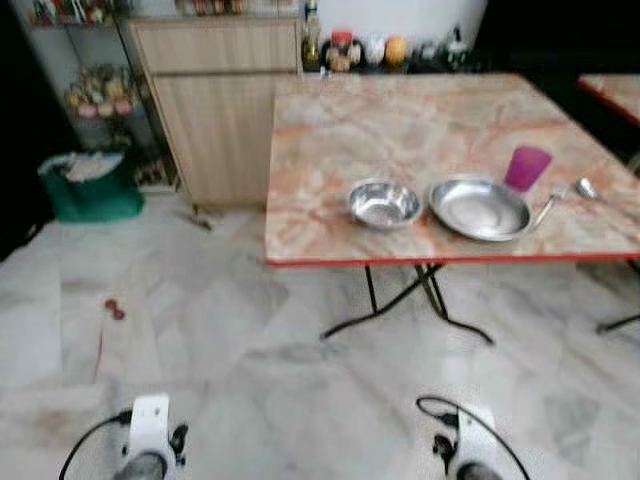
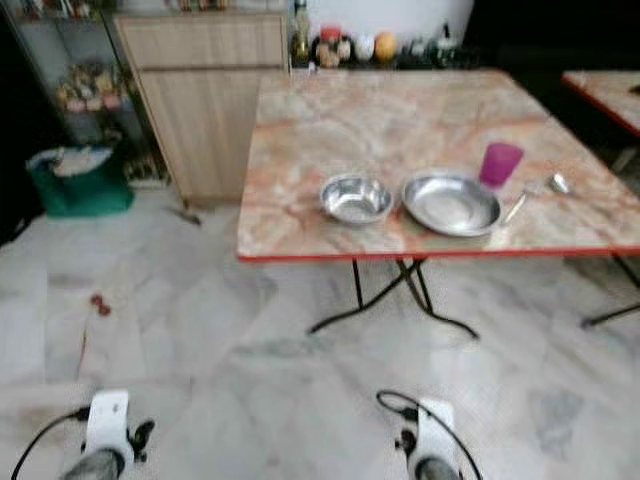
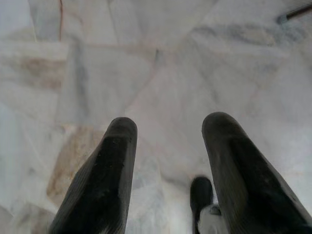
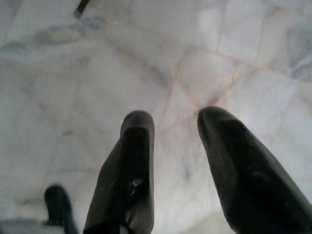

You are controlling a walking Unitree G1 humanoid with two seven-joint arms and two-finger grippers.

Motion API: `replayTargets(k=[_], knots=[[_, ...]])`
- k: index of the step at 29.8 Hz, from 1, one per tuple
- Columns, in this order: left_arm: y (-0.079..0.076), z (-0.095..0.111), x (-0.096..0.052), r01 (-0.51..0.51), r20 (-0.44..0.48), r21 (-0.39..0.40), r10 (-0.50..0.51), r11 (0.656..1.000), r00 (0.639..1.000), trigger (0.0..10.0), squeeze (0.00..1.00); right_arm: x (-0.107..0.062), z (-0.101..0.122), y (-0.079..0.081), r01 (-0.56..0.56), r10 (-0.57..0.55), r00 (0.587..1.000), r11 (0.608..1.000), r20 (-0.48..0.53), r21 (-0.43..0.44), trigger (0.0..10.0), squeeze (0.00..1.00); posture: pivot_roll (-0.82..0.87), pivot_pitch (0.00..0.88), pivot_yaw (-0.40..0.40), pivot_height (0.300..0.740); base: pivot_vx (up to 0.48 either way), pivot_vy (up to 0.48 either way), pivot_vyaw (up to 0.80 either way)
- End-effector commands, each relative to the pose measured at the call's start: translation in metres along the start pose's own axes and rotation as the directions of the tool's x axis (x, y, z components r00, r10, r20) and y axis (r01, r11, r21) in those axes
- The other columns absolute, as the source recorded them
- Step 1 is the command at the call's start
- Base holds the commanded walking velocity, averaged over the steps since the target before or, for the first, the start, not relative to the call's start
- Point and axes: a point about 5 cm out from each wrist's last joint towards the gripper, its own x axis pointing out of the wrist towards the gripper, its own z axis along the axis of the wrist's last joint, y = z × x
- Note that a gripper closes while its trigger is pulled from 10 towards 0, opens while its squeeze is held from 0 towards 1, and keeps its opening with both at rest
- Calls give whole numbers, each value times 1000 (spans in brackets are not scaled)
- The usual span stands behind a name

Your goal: Setting the table

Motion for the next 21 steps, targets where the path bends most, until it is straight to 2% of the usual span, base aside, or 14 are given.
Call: replayTargets(k=[1,9,21], knots=[[-2,-2,0,7,-17,10,-7,1000,1000,10000,0,0,1,1,-2,2,1000,1000,1,-2,10000,0,-27,0,-30,740,0,-274,0],[-2,-1,0,9,-15,13,-8,1000,1000,10000,0,1,3,2,-2,2,1000,1000,8,3,10000,0,-30,0,-26,740,0,-271,0],[-3,-2,0,17,-25,14,-16,1000,1000,10000,0,2,7,3,-7,7,1000,1000,23,2,10000,0,-30,0,-28,740,0,0,0]])
